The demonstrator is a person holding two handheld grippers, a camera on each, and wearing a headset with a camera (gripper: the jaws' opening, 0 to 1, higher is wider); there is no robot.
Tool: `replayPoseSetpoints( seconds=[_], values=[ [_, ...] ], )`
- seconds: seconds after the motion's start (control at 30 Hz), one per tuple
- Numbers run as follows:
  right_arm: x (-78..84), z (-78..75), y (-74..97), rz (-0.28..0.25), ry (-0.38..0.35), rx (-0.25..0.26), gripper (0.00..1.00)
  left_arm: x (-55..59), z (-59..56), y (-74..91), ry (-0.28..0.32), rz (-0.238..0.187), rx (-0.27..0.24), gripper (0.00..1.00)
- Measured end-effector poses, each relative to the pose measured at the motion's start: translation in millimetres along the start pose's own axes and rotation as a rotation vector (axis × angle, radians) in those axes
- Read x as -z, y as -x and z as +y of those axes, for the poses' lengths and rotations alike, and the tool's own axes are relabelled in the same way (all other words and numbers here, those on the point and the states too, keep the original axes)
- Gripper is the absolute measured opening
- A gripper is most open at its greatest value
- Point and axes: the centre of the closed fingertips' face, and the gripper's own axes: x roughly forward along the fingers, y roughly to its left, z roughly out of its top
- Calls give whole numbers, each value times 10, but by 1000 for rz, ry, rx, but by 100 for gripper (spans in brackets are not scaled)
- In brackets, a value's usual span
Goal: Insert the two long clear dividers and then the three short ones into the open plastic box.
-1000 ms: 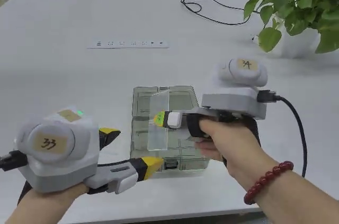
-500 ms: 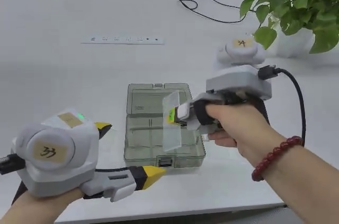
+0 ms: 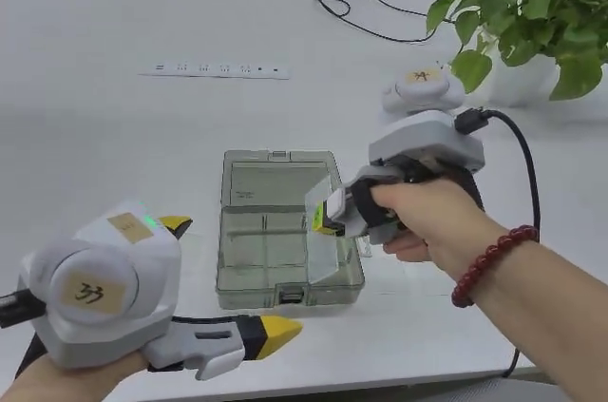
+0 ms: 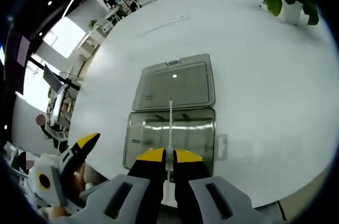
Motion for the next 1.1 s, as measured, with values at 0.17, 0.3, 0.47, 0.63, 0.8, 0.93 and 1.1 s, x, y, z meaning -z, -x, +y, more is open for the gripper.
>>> replayPoseSetpoints(
  seconds=[0.17,0.3,0.47,0.63,0.8,0.93,1.1],
  values=[
    [6,-89,-39,37,1,36,6,-24,-2,-11,-6,-9,4,100],
    [13,-140,-74,69,-11,49,6,-36,3,-23,-6,-11,3,100],
    [27,-159,-114,112,-31,55,6,-63,8,-29,-9,-18,5,100],
    [35,-156,-137,143,-41,49,6,-76,20,-13,-9,-22,0,100],
    [48,-206,-198,177,-59,49,6,-78,15,-3,-10,-24,3,100],
    [67,-200,-204,194,-60,53,6,-73,21,0,-5,-24,3,100],
    [78,-210,-226,209,-63,52,6,-67,42,10,0,-25,-4,100]
  ],
)
